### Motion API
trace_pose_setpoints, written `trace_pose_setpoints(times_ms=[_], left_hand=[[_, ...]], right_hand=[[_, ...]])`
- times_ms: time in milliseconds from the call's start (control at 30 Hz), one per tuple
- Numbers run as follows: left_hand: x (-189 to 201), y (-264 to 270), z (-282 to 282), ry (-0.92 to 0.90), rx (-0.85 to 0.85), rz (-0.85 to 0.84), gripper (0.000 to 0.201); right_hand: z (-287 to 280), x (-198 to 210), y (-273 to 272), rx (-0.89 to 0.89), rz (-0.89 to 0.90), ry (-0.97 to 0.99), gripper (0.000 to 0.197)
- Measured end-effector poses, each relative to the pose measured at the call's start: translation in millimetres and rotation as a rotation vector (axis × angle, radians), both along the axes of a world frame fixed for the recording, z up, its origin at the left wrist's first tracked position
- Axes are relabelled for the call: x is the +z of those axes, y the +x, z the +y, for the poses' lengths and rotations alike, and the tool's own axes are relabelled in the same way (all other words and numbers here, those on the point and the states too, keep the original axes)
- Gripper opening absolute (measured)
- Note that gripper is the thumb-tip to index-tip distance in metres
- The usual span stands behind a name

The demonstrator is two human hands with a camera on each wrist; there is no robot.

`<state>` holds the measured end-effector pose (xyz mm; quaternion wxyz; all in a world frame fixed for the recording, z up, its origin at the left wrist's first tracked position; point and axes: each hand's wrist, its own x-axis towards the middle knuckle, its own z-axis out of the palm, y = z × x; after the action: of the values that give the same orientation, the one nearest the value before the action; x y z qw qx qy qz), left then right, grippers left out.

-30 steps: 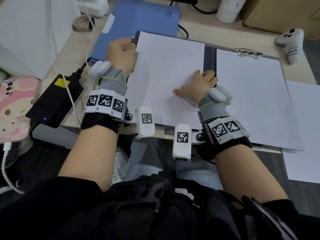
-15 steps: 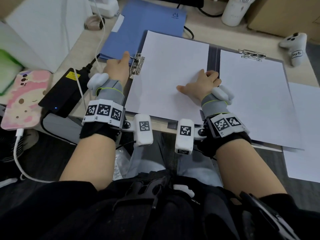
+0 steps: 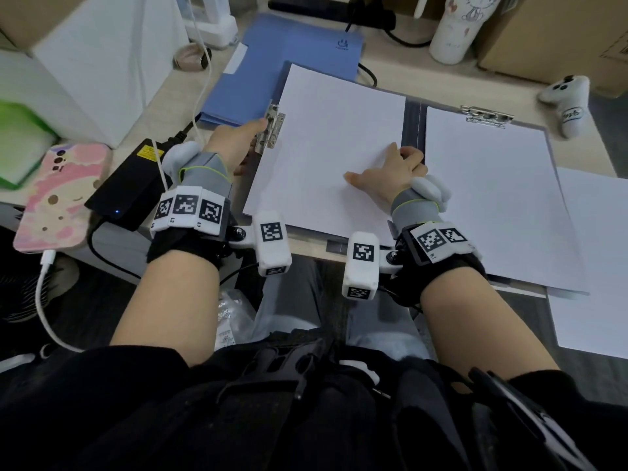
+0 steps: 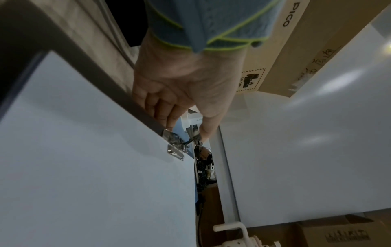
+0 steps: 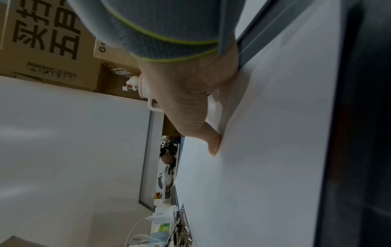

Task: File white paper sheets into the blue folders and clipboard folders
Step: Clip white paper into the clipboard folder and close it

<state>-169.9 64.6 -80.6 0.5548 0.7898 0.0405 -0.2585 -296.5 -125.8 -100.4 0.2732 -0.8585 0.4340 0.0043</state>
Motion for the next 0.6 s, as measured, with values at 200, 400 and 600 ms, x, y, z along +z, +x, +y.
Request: trace_pose_setpoints(times_ms=[200, 400, 600], left_hand=[[-7, -7, -2, 0.101, 0.031, -0.120, 0.017], [-11, -14, -9, 0.134, 0.051, -0.208, 0.020], [-21, -13, -11, 0.143, 0.114, -0.253, 0.038]], right_hand=[[1, -2, 0, -0.010, -0.020, 0.008, 0.093], [1, 0, 0, -0.005, 0.000, -0.018, 0.092], [2, 0, 2, -0.014, 0.006, -0.021, 0.091]])
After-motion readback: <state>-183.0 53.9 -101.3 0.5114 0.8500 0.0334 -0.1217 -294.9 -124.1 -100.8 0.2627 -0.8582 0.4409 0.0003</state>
